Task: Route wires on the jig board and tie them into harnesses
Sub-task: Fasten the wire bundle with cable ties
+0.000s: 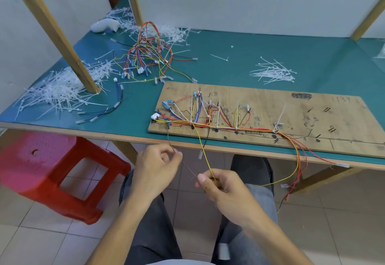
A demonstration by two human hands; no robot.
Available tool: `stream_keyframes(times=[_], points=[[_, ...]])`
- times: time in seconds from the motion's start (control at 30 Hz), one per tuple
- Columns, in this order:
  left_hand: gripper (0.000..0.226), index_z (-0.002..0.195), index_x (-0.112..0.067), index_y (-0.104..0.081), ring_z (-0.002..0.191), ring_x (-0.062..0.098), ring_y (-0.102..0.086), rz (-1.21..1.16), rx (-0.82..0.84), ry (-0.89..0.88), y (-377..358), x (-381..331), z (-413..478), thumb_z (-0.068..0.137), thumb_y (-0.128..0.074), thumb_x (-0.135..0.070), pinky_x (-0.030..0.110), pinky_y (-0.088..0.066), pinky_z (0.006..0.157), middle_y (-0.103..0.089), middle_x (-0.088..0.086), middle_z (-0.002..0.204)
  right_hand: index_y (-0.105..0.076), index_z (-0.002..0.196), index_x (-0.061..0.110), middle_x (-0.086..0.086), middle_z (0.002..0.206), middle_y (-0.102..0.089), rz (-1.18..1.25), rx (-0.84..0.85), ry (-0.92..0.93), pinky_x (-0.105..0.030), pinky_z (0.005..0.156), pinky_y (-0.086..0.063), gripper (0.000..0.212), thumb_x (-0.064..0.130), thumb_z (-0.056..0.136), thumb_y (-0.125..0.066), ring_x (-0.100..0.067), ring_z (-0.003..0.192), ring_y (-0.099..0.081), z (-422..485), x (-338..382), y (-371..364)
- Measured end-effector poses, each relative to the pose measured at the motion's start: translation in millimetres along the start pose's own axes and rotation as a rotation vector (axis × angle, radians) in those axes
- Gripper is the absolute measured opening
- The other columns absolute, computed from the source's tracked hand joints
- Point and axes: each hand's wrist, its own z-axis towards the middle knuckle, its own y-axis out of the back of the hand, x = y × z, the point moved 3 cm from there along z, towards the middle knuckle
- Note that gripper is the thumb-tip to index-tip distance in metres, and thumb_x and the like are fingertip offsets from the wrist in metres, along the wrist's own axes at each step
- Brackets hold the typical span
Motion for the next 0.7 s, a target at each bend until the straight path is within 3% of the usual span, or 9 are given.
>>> stream_keyframes(times=[0.07,0.1,0.2,0.23,0.3,0.4,0.53,0.6,0.7], points=[[0.022,0.096,-0.029,-0.063,0.069,0.003,-0.052,0.376,-0.207,-0.305,4.7,-29.8,-6.0,0.086,-0.076,-0.044,0.022,-0.037,0.058,-0.055,-0.018,0.076,-0.073,0.092,0.026,0.012,0.059,-0.049,0.009,0.030,-0.023,-0.031,0.056,-0.041,0.031,0.050,0.104,-0.058,-0.012,0.058,-0.045,-5.6,4.9,11.6],[0.032,0.109,-0.027,-0.060,0.086,0.008,-0.053,0.418,-0.190,-0.512,1.4,-44.3,-6.7,0.084,-0.078,-0.038,0.025,-0.044,0.067,-0.056,-0.014,0.096,-0.073,0.092,0.026,0.011,0.057,-0.049,0.005,0.037,-0.030,-0.031,0.055,-0.043,0.030,0.047,0.106,-0.057,-0.013,0.056,-0.047,-6.6,8.6,16.2],[0.047,0.133,-0.029,-0.062,0.126,0.020,-0.045,0.451,0.228,-0.995,-20.0,-74.1,4.1,0.088,-0.069,-0.018,0.038,-0.039,0.105,-0.052,-0.008,0.138,-0.072,0.089,0.022,0.010,0.053,-0.038,-0.131,-0.048,0.020,-0.033,0.053,-0.033,0.029,0.034,0.108,-0.055,-0.015,0.052,-0.036,-4.3,23.4,35.8],[0.036,0.127,-0.028,-0.067,0.126,0.017,-0.047,0.419,0.375,-1.006,-25.4,-82.2,8.7,0.094,-0.065,-0.016,0.039,-0.038,0.106,-0.056,-0.011,0.136,-0.073,0.089,0.021,0.011,0.053,-0.037,-0.211,-0.083,0.057,-0.031,0.054,-0.031,0.029,0.032,0.108,-0.054,-0.012,0.053,-0.033,-3.9,30.2,44.4],[0.016,0.108,-0.022,-0.071,0.102,0.009,-0.057,0.307,0.538,-0.936,-32.6,-89.9,17.9,0.104,-0.058,-0.014,0.040,-0.046,0.093,-0.065,-0.016,0.105,-0.075,0.092,0.022,0.015,0.058,-0.038,-0.280,-0.106,0.105,-0.025,0.055,-0.026,0.029,0.032,0.109,-0.055,-0.006,0.057,-0.029,-5.6,42.6,61.8],[0.018,0.099,-0.023,-0.070,0.069,0.003,-0.054,0.126,0.557,-0.780,-32.8,-89.7,30.9,0.108,-0.057,-0.014,0.021,-0.040,0.066,-0.058,-0.020,0.073,-0.077,0.093,0.022,0.008,0.062,-0.039,-0.258,-0.167,0.055,-0.032,0.056,-0.025,0.029,0.038,0.107,-0.057,-0.014,0.060,-0.030,-11.6,50.0,92.9],[0.021,0.105,-0.032,-0.070,0.069,0.008,-0.055,0.034,0.508,-0.686,-24.9,-80.1,41.0,0.111,-0.051,-0.026,0.013,-0.039,0.064,-0.060,-0.010,0.073,-0.078,0.091,0.025,0.013,0.053,-0.044,-0.080,-0.220,-0.018,-0.026,0.047,-0.025,0.025,0.035,0.106,-0.061,-0.014,0.049,-0.029,-22.1,57.5,137.1],[0.023,0.105,-0.035,-0.070,0.069,0.015,-0.054,-0.008,0.499,-0.658,-22.5,-77.9,43.5,0.111,-0.047,-0.036,0.013,-0.039,0.063,-0.060,0.003,0.072,-0.079,0.093,0.024,0.003,0.056,-0.043,-0.034,-0.192,0.004,-0.025,0.049,-0.029,0.024,0.036,0.104,-0.062,-0.017,0.050,-0.031,-26.4,64.4,152.9],[0.027,0.104,-0.037,-0.071,0.064,0.017,-0.052,-0.027,0.498,-0.611,-22.0,-78.3,46.1,0.107,-0.046,-0.045,0.017,-0.037,0.061,-0.058,0.001,0.066,-0.080,0.099,0.020,-0.008,0.066,-0.048,-0.016,-0.142,0.071,-0.022,0.052,-0.039,0.025,0.037,0.102,-0.062,-0.022,0.056,-0.044,-25.5,67.8,164.4]])
